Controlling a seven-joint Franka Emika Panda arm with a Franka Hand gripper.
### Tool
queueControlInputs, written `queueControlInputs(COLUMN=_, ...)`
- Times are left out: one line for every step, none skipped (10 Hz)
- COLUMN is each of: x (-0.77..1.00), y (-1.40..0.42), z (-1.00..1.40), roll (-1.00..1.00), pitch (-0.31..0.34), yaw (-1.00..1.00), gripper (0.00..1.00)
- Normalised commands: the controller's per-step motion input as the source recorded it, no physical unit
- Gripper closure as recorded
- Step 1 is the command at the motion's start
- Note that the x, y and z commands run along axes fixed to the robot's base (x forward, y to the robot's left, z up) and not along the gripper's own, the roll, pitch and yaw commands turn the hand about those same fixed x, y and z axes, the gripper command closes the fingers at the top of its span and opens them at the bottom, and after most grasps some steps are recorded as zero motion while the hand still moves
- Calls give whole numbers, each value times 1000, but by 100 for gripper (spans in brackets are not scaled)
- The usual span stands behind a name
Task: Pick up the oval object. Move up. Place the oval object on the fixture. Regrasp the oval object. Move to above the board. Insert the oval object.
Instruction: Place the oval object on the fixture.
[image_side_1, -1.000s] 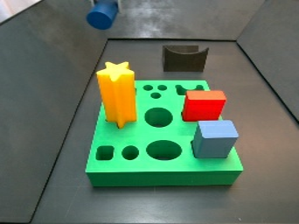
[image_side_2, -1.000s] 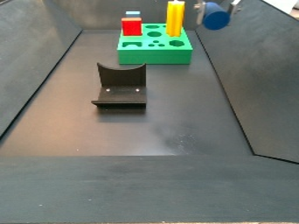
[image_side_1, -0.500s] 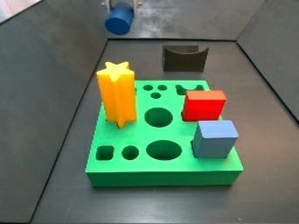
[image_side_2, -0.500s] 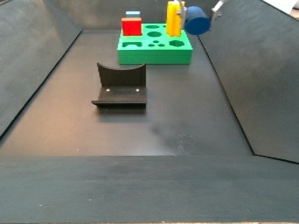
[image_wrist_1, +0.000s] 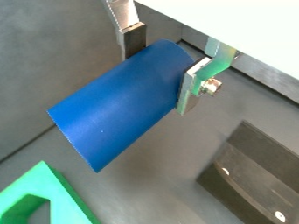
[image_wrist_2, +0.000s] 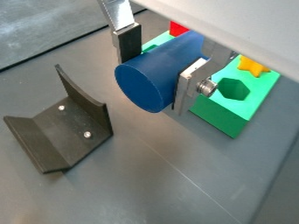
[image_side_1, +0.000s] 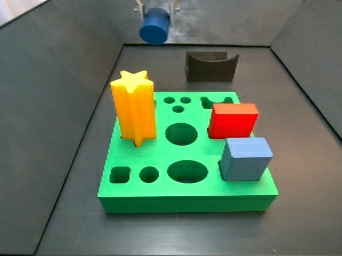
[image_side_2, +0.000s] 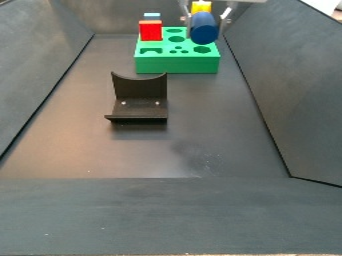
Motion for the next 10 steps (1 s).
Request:
queueControlInputs(x=1000, y=-23, z=-109, roll=124, pitch=20, yaw=30, gripper=100)
queueControlInputs(x=1000, y=663, z=265, roll=-1000, pitch=132, yaw=76, gripper=100)
queueControlInputs(x=1000, y=686, z=281, roll=-1000, pitch=136, yaw=73, gripper=100)
queueControlInputs(x=1000, y=659, z=261, roll=-1000, pitch=164, yaw=29, gripper=100)
queueControlInputs(x=1000, y=600, z=215, roll=-1000, pitch=173, yaw=10, gripper=100)
queueControlInputs(x=1000, y=525, z=167, roll=-1000, pitch=181, yaw=-10, gripper=100)
queueControlInputs(x=1000, y=436, z=135, roll=-1000, pitch=188, yaw=-30, gripper=100)
queueControlInputs(x=1000, y=292, z=88, roll=-1000, pitch=204, yaw=-72, gripper=100)
queueControlInputs(x=1000, y=255, z=68, roll=-904, pitch=189, yaw=-86, gripper=100)
queueControlInputs(x=1000, y=196, z=41, roll=-683, pitch=148, yaw=-100, gripper=100)
